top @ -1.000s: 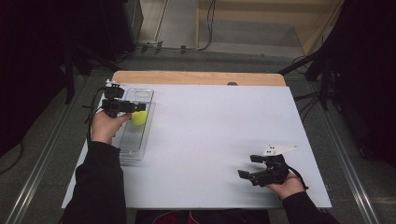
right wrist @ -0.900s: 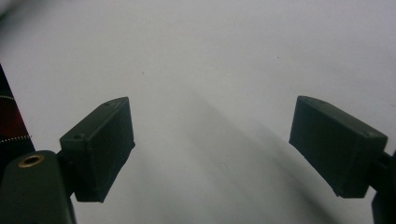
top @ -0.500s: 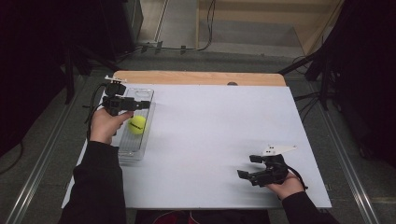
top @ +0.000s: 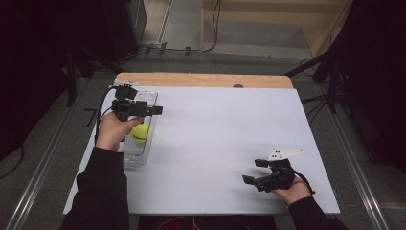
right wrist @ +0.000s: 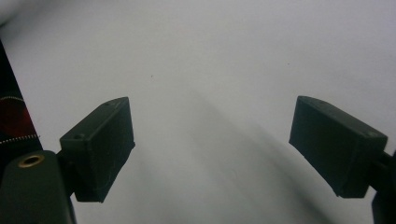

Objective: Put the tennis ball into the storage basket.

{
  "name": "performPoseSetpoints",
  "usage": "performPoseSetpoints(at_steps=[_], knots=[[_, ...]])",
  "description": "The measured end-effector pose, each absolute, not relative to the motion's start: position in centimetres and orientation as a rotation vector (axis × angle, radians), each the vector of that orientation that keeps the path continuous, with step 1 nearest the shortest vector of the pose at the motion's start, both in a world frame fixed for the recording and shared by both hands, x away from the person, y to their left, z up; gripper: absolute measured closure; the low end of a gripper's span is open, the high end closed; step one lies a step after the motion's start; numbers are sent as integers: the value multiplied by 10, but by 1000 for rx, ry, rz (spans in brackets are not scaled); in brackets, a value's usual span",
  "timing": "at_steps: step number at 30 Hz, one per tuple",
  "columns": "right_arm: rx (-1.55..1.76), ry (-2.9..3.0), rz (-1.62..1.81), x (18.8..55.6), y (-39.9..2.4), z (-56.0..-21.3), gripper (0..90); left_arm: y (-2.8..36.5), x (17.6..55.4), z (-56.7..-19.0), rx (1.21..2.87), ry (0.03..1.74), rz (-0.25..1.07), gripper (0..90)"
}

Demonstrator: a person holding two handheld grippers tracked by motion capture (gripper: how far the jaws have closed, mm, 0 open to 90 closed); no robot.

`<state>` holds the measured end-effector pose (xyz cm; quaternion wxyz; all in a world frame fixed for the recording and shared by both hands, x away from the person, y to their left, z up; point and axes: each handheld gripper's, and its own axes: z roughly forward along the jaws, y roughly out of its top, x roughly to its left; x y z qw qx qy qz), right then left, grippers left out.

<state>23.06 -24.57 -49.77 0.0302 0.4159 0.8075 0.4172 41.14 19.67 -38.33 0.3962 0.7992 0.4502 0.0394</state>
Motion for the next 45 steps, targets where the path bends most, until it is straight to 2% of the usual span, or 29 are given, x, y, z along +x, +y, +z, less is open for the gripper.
performPoseSetpoints(at_steps=[21,45], knots=[[1283,2488,1284,231,-245,-497,120,171,404,-400,2067,1073,2,210],[1285,2487,1283,232,-245,-497,120,156,379,-417,2121,1013,-7,213]])
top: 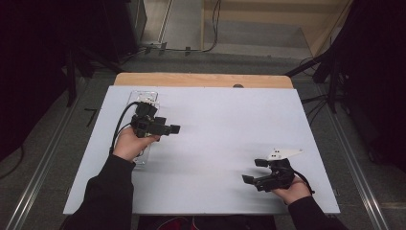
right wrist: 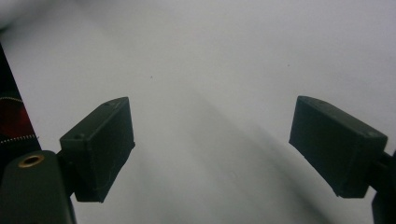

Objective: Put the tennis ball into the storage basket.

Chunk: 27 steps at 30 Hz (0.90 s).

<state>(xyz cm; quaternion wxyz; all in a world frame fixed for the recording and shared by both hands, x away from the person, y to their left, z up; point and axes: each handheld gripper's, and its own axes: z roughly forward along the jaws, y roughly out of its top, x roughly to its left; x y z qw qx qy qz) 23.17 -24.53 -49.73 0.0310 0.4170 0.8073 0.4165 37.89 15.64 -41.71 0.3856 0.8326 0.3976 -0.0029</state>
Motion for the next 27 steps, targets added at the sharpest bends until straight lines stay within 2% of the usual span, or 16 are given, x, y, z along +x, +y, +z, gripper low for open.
performPoseSetpoints(at_steps=[27], knots=[[1289,2487,1286,232,-246,-497,120,154,344,-428,2120,946,-26,211]])
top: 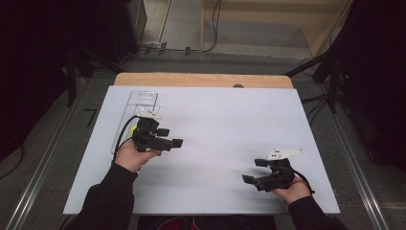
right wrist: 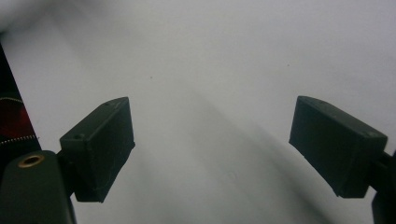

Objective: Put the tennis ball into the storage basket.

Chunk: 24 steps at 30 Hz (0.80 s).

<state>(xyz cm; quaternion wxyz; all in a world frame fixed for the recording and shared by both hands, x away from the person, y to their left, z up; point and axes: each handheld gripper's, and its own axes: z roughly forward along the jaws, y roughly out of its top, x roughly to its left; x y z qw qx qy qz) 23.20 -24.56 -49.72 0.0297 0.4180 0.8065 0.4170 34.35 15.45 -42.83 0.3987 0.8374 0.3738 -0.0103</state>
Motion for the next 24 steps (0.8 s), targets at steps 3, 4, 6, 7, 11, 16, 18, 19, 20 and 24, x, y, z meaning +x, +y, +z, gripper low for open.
performPoseSetpoints(at_steps=[3,4,6,7,11,16,18,19,20,24], knots=[[1288,2487,1285,232,-246,-497,120,155,339,-430,2128,937,-32,211],[1289,2487,1285,232,-245,-497,120,155,338,-430,2129,933,-31,211],[1287,2488,1284,232,-245,-497,120,156,335,-431,2130,929,-37,211],[1285,2488,1283,232,-245,-498,120,157,334,-432,2126,932,-36,211],[1288,2487,1284,232,-245,-497,120,159,331,-434,2136,925,-18,210],[1290,2488,1284,232,-245,-497,120,160,325,-436,2138,908,-17,210],[1291,2487,1285,232,-245,-497,120,161,322,-438,2146,900,-15,210],[1293,2487,1285,232,-245,-497,120,161,321,-438,2146,898,-15,210],[1292,2487,1285,232,-245,-497,120,161,320,-439,2152,891,-18,210],[1290,2488,1284,232,-245,-497,120,163,314,-443,2159,876,-13,210]])
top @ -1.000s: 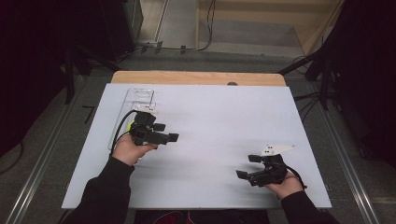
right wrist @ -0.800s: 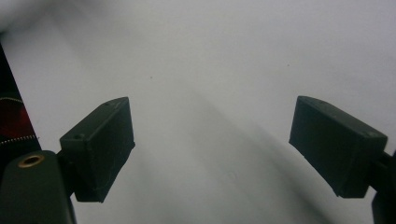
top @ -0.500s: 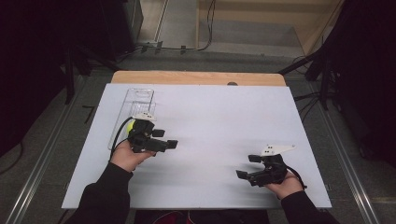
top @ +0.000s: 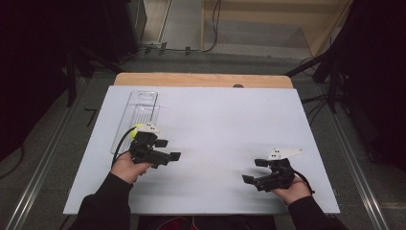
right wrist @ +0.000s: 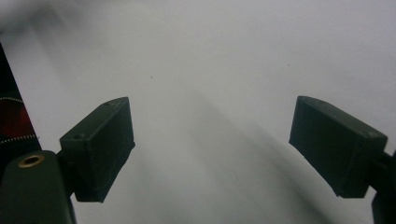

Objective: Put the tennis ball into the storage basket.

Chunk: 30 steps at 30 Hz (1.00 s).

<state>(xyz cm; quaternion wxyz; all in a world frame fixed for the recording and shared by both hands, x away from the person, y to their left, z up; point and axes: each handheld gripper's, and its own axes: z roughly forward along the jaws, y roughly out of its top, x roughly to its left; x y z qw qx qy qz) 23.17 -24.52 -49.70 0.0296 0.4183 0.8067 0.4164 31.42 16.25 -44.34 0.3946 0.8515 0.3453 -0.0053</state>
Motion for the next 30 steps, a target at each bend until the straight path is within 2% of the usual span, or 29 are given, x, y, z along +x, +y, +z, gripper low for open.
performPoseSetpoints(at_steps=[30], knots=[[1293,2488,1276,232,-244,-497,120,189,275,-462,2178,761,50,209]])
